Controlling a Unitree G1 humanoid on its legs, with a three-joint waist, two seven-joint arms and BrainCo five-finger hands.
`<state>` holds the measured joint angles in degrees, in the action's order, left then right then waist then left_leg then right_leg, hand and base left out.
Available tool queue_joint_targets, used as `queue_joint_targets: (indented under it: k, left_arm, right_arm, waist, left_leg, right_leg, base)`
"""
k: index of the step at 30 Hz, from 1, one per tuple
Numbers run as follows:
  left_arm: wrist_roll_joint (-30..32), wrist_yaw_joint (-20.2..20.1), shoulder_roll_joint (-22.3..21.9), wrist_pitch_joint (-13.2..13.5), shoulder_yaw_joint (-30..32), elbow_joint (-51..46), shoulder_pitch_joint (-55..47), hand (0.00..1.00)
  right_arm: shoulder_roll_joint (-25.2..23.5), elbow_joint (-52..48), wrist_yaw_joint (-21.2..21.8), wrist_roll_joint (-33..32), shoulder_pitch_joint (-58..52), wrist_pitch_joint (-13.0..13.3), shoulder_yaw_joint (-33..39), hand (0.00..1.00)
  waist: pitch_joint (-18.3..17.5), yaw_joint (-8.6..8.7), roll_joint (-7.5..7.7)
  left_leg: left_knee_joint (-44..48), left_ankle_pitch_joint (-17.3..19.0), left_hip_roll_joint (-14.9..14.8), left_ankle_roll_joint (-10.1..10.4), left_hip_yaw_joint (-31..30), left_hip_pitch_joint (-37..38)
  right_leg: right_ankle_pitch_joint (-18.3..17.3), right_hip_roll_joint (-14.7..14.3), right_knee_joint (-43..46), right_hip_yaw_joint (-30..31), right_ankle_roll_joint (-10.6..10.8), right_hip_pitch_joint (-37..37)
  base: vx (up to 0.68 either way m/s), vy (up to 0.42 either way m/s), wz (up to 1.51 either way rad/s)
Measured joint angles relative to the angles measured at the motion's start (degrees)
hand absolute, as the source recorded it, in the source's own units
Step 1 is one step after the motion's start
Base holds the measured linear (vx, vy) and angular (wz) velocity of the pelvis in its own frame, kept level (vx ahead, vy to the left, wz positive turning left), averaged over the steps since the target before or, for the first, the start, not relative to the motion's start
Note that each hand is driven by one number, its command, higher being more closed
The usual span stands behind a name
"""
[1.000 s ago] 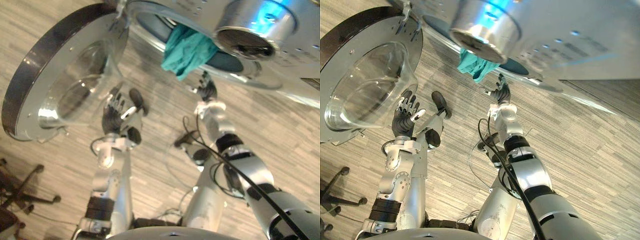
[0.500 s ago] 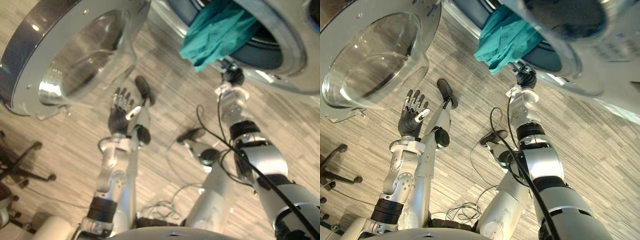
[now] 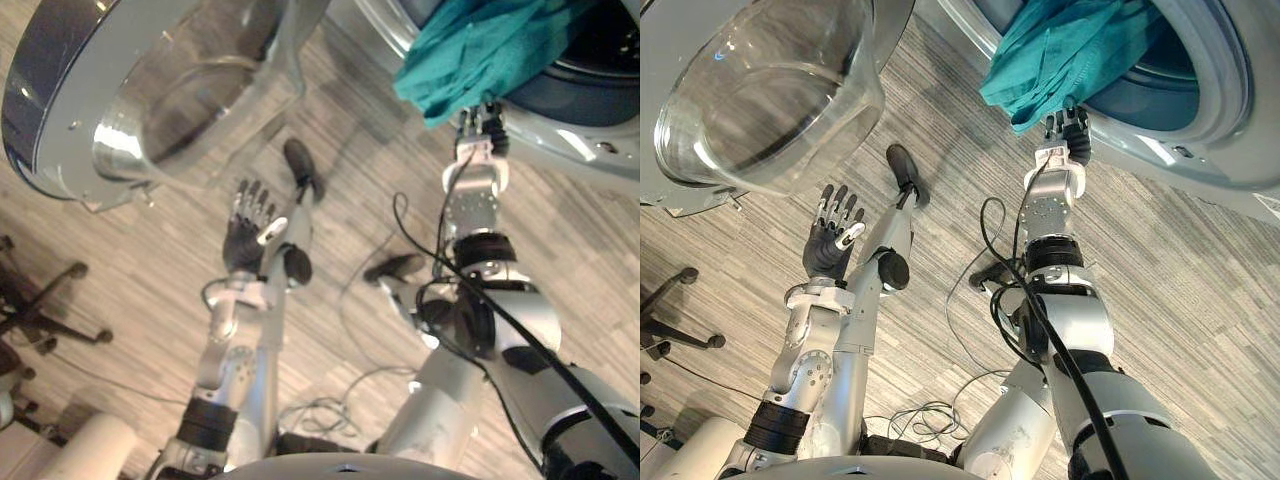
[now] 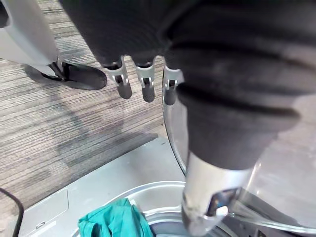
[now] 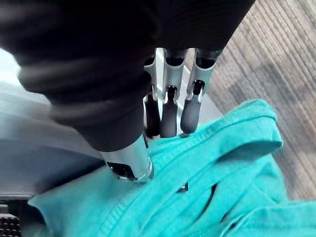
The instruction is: Pick up the laundry basket with both hands and put the clothes into the washing machine.
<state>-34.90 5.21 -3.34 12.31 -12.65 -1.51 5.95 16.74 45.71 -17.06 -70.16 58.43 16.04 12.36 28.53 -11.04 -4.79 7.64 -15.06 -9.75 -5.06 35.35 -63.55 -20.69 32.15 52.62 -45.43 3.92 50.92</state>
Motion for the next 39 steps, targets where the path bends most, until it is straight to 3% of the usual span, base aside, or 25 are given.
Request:
queue_joint_targets:
  k: [6,8,10,11,12,13,15,20,21,27,28,29,30,31,32,34,39]
  left_arm:
    - [0.01,0.86,-0.04,0.08,-1.22,1.43,0.42,0.0]
    - [0.0,1.18,0.0,0.08,-1.95,3.52,0.68,0.0]
    - [-0.09,2.08,0.08,0.06,-3.37,5.77,1.95,0.0]
    - [-0.2,2.08,0.08,0.07,-3.77,6.84,2.13,0.0]
    - [-0.33,2.09,0.08,0.05,-3.91,7.57,2.14,0.0]
    - [-0.37,2.1,0.08,0.04,-4.43,8.76,2.67,0.0]
    - [-0.35,2.12,0.04,0.1,-4.34,9.02,3.68,0.0]
    - [-0.3,1.95,0.01,0.19,-4.46,9.0,4.1,0.0]
    - [-0.3,1.83,0.02,0.18,-4.4,9.31,4.02,0.0]
    - [-0.34,0.39,0.19,0.04,-3.21,12.26,0.3,0.0]
    - [-0.34,0.33,0.48,-0.02,-3.46,11.98,-1.04,0.0]
    - [-0.34,0.3,0.92,-0.06,-3.88,11.78,-1.18,0.0]
    - [-0.33,0.12,2.23,-0.09,-3.66,11.38,-0.48,0.0]
    - [-0.33,0.07,2.17,-0.14,-3.61,11.67,-0.93,0.0]
    - [-0.38,0.12,1.97,-0.33,-3.33,11.48,-0.98,0.0]
    - [-0.35,-0.12,2.15,0.01,-3.24,10.09,-0.21,0.0]
    - [-0.29,-0.38,1.56,0.14,-3.16,9.4,0.14,0.0]
  right_arm:
    - [-11.05,-7.57,-0.73,-6.89,-0.79,8.84,2.09,1.0]
    - [-14.84,-12.02,1.48,-7.75,-2.37,12.97,0.75,1.0]
    - [-15.89,-17.45,4.54,-5.98,-0.83,15.27,-1.45,1.0]
    - [-16.1,-18.35,5.32,-5.97,0.28,15.35,-2.07,1.0]
    - [-16.15,-18.53,5.78,-5.98,0.31,15.34,-2.21,1.0]
    - [-16.16,-20.28,5.92,-5.99,-0.49,15.4,-1.29,1.0]
    - [-15.7,-23.47,5.99,-5.94,-0.69,15.67,1.88,1.0]
    - [-15.62,-24.43,5.82,-5.7,-3.07,16.35,4.74,1.0]
    - [-15.24,-24.43,5.28,-5.72,-3.29,16.35,4.79,0.0]
    - [-7.5,-22.68,1.47,-1.08,-3.58,14.83,4.69,0.0]
    - [-5.39,-20.04,1.54,1.26,-3.11,13.77,4.68,0.0]
    - [-4.27,-18.93,1.59,2.07,-2.86,13.17,4.7,0.0]
    - [-2.94,-15.06,2.02,3.16,-2.27,11.56,4.72,0.0]
    - [-2.57,-13.62,2.09,3.29,-1.57,10.51,4.74,0.0]
    - [-2.53,-11.98,3.31,4.4,-0.6,8.41,4.37,0.0]
    - [-3.71,-8.22,4.51,5.45,-0.86,6.7,3.54,0.0]
    - [-13.25,-2.3,5.67,5.31,-11.56,5.68,2.9,0.0]
  waist:
    - [-0.07,0.72,-0.16]
    - [-1.2,0.75,-0.12]
    - [-2.25,1.18,-0.14]
    - [-2.68,1.08,-0.14]
    - [-3.39,1.25,-0.07]
    - [-5.21,1.81,0.19]
    - [-6.05,1.69,0.92]
    - [-6.11,0.93,1.05]
    - [-6.11,0.94,1.05]
    - [-6.09,0.69,1.09]
    - [-6.03,0.76,1.19]
    - [-5.86,0.95,1.56]
    - [-5.59,2.15,4.02]
    - [-5.51,2.15,4.7]
    - [-5.48,2.66,4.61]
    - [-5.46,3.49,4.56]
    - [-5.4,4.03,4.61]
  left_leg:
    - [-0.46,-0.1,-0.45,0.12,2.1,3.97]
    - [-0.77,0.23,-0.65,0.06,2.52,5.34]
    - [0.61,4.68,-1.08,1.74,4.2,6.45]
    - [1.22,2.68,-1.5,1.73,4.18,7.75]
    - [1.35,1.65,-1.51,-1.57,4.14,8.2]
    - [1.33,2.26,-1.14,-2.62,4.09,8.5]
    - [1.27,2.2,-1.14,-2.74,4.06,9.59]
    - [1.69,2.01,-1.12,-3.03,3.36,11.22]
    - [1.69,1.88,-1.18,-3.24,2.72,11.09]
    - [0.41,2.66,-1.22,-2.73,1.63,9.43]
    - [0.04,4.0,-0.93,-1.96,2.51,9.61]
    - [1.35,7.9,-1.34,1.36,4.81,9.49]
    - [10.65,9.84,-3.28,-5.05,4.2,7.44]
    - [13.83,8.6,-4.33,-8.71,1.04,8.16]
    - [11.49,10.16,-3.44,-5.01,0.06,9.68]
    - [9.18,10.33,-2.99,-4.74,1.22,10.7]
    - [4.0,9.58,-0.85,-2.49,3.75,13.99]
  right_leg:
    - [0.29,-0.05,-0.66,0.96,-0.15,-2.51]
    - [0.64,-0.68,-1.89,1.43,0.35,-3.49]
    - [1.62,-1.1,-4.64,2.13,0.24,-4.5]
    - [2.32,-1.52,-5.54,2.53,0.95,-5.88]
    - [2.45,-1.69,-5.69,2.71,1.13,-6.51]
    - [2.88,-1.74,-6.69,2.53,1.58,-7.33]
    - [4.21,-2.65,-9.14,1.92,2.26,-9.24]
    - [5.62,-3.59,-12.28,0.98,3.25,-12.4]
    - [5.71,-3.87,-12.44,0.61,3.27,-12.68]
    - [7.86,-5.37,-14.34,-0.15,2.84,-11.87]
    - [8.29,-5.38,-14.85,0.37,3.21,-11.18]
    - [8.85,-5.22,-15.93,1.11,2.72,-10.75]
    - [9.95,-3.59,-18.47,3.14,1.17,-9.08]
    - [11.16,-3.23,-18.94,3.9,1.74,-8.66]
    - [16.13,-3.67,-22.14,4.08,2.52,-9.03]
    - [20.23,-5.54,-28.08,4.09,2.8,-10.4]
    - [21.42,-5.53,-31.17,5.18,2.8,-11.29]
  base:
    - [-0.13,0.064,-0.08]
    - [-0.15,0.044,-0.16]
    - [-0.14,0.032,-0.18]
    - [-0.13,0.045,-0.3]
    - [-0.12,0.056,-0.19]
    - [-0.1,0.07,-0.04]
    - [-0.1,0.062,0.02]
    - [-0.07,0.023,-0.01]
    - [-0.08,0.019,0.03]
    - [-0.11,0.08,-0.03]
    - [-0.14,0.127,-0.04]
    - [-0.15,0.088,0.1]
    - [-0.08,0.0,0.01]
    - [-0.05,-0.017,-0.33]
    - [-0.01,0.033,-0.67]
    - [-0.04,0.128,-0.47]
    - [-0.05,0.109,-0.04]
